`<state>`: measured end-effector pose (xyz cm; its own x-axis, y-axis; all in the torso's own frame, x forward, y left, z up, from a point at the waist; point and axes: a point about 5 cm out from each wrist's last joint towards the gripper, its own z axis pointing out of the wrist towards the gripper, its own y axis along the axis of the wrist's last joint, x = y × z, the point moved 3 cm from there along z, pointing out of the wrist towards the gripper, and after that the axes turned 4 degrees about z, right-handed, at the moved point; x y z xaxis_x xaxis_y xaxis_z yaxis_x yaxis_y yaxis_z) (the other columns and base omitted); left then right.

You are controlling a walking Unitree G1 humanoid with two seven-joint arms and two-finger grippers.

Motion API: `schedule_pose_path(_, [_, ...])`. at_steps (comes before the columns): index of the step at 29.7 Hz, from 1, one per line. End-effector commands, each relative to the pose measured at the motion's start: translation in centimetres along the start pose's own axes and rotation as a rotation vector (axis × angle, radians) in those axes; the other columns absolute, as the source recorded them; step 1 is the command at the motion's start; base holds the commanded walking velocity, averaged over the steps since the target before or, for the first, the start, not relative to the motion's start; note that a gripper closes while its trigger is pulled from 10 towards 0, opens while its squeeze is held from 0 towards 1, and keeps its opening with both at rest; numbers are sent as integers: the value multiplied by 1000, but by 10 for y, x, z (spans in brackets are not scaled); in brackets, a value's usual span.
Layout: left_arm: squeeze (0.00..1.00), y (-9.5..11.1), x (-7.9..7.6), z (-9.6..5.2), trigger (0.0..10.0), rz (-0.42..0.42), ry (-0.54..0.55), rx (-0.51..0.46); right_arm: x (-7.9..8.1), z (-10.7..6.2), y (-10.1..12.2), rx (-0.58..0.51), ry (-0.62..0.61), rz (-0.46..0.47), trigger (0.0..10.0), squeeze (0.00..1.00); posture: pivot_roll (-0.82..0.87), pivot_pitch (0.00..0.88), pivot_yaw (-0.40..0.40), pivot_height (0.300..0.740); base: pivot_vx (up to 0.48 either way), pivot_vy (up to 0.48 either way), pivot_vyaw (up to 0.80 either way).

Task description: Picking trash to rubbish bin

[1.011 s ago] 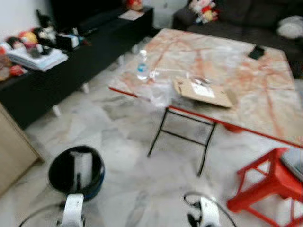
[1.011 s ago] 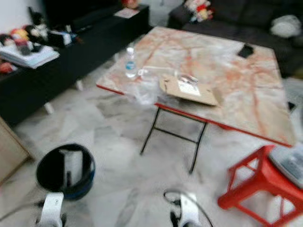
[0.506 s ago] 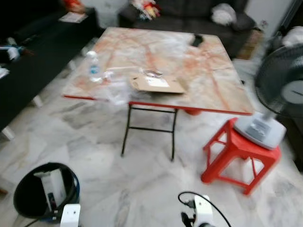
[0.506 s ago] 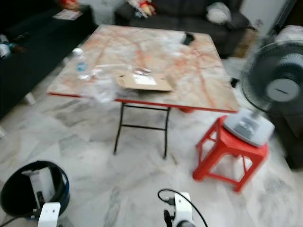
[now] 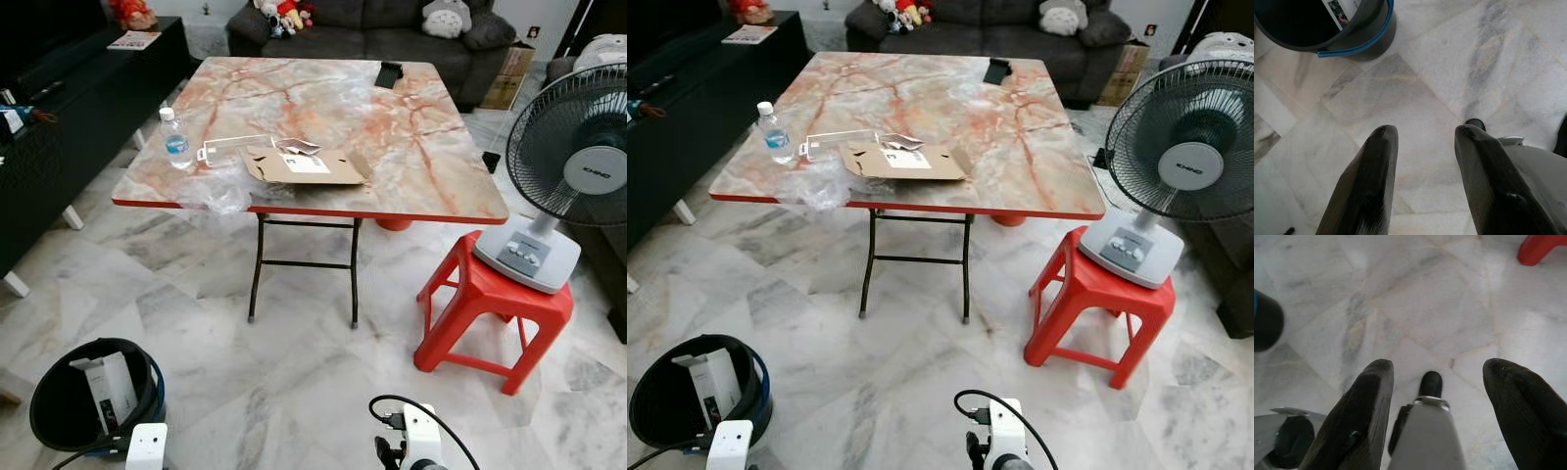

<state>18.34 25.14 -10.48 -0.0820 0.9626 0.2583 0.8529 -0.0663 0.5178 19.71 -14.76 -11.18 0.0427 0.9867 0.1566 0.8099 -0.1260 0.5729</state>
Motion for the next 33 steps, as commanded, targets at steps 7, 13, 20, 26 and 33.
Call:
schedule_pose_path(7, [0,-1,0,0,10000,-18,11,11,1,0,0,2,-1,11,10000,0,48,35,-31,740,246,0,559])
schedule_pose_path(13, [0,-2,2,0,10000,-17,15,14,0,0,-1,6,-2,4,10000,0,49,28,-30,740,326,0,0])
schedule_pose_path(20, [0,-1,3,0,10000,-15,18,13,0,0,0,7,-1,-6,10000,0,51,18,-31,740,326,0,0])
schedule_pose_path(26, [0,0,3,0,10000,-12,16,11,0,0,2,0,2,-5,10000,0,49,8,-30,740,326,0,0])
schedule_pose_path(33, [0,1,3,1,10000,-9,15,9,2,1,1,3,8,-16,10000,0,53,0,-32,740,326,0,0])
